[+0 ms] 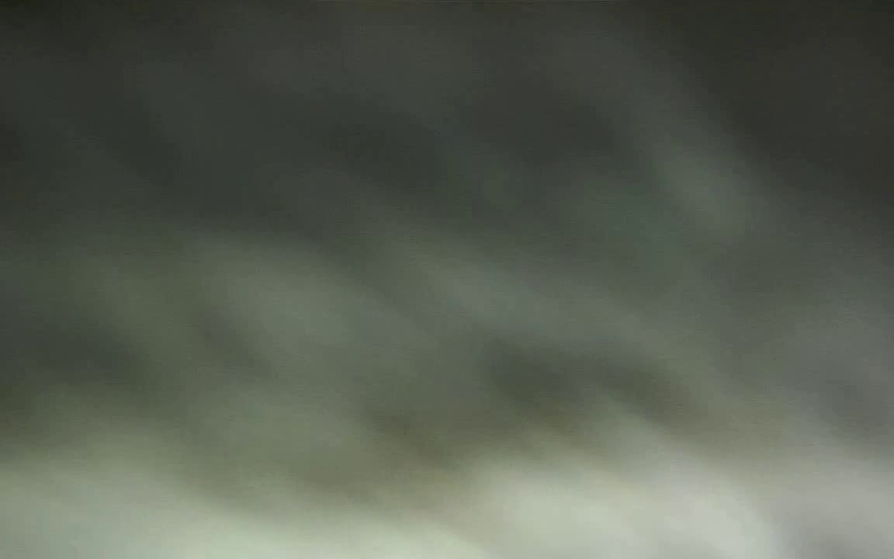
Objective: Move the curtain to the right
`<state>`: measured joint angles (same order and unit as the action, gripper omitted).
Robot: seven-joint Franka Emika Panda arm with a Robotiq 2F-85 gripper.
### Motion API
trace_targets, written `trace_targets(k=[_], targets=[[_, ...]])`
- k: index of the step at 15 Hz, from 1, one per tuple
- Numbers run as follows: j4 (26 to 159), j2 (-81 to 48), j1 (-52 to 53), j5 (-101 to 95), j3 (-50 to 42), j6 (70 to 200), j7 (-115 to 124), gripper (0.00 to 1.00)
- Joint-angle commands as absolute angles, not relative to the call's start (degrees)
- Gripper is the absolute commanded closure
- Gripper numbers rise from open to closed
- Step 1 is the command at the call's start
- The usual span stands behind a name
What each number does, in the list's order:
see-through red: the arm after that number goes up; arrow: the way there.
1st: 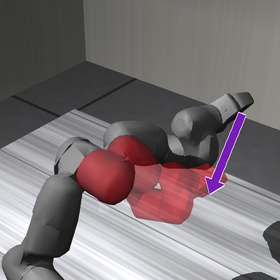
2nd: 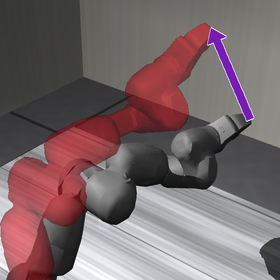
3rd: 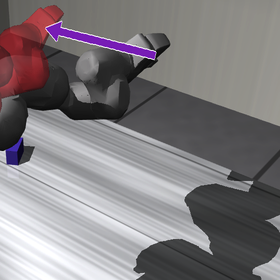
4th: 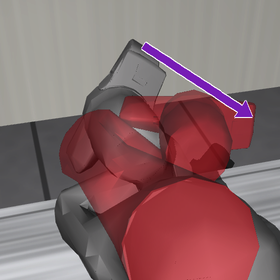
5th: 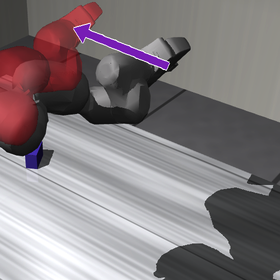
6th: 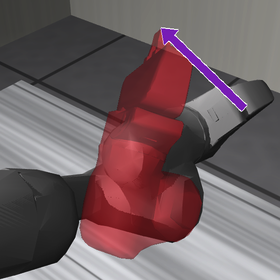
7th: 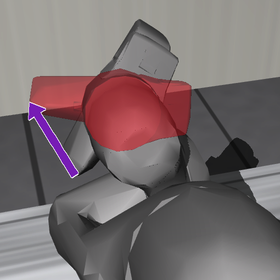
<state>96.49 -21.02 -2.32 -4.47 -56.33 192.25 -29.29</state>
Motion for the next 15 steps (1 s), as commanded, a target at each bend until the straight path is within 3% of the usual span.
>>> trace_targets(k=[1,5,15], targets=[[99.3,-28.3,10.7,-0.6,-66.7,187.8,-28.2,1.0],[102.3,-30.2,21.9,0.9,-69.4,185.0,-26.0,1.0],[109.2,-21.0,41.4,-1.4,-75.7,175.3,-25.5,1.0]])
